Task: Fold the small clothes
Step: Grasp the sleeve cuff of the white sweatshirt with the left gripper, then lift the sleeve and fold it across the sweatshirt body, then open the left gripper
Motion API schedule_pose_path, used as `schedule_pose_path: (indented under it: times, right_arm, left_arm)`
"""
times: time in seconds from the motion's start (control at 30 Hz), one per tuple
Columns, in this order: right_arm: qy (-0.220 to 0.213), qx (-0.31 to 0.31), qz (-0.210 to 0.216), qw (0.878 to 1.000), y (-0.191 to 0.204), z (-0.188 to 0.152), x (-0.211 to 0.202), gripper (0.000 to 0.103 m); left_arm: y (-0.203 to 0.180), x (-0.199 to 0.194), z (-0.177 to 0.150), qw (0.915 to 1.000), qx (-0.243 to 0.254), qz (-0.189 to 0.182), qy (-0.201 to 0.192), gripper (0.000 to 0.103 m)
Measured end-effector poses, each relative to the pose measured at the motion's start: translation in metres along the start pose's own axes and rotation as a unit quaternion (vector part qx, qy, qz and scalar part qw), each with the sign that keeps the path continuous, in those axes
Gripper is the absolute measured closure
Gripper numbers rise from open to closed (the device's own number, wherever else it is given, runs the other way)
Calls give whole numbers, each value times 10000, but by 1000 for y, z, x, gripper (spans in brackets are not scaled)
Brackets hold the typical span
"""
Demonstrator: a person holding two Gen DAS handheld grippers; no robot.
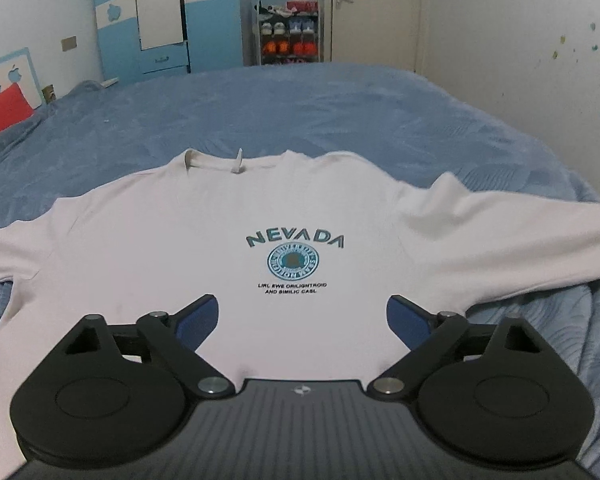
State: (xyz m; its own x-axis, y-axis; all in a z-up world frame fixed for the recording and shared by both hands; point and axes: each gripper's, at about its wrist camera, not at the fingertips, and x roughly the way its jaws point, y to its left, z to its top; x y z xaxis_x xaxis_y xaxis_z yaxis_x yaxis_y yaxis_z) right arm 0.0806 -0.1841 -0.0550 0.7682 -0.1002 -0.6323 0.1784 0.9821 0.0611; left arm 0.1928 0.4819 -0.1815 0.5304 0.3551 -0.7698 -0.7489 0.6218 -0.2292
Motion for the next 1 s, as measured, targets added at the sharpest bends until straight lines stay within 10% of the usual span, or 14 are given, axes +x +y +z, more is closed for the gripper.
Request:
schedule_pose_path:
  times: [0.07,0.13,0.17,0.57,1.0]
  right_arm:
    - [15,6,15,10000,-2,1,3,0]
    - [-24,-81,-11,10000,-7,5,7,0]
    - [-48,-113,-51,9999,-10,7,9,0]
    - [-690,-1008,-1339,9834,-71,27,61,1]
    - [-374,383,-826,9951,-127,23,96,13]
  left_arm:
    - [-6,-1,2,9997,202,54,-129,28]
    - [-11,-9,-1,9993,252,101,-244,89]
    - [-11,-12,2,9993,253,74,-253,93]
    - [-74,-59,3,9915,1122,-31,-659,95]
    - [-259,-170,-95,9534,2476,-1492,-866,95]
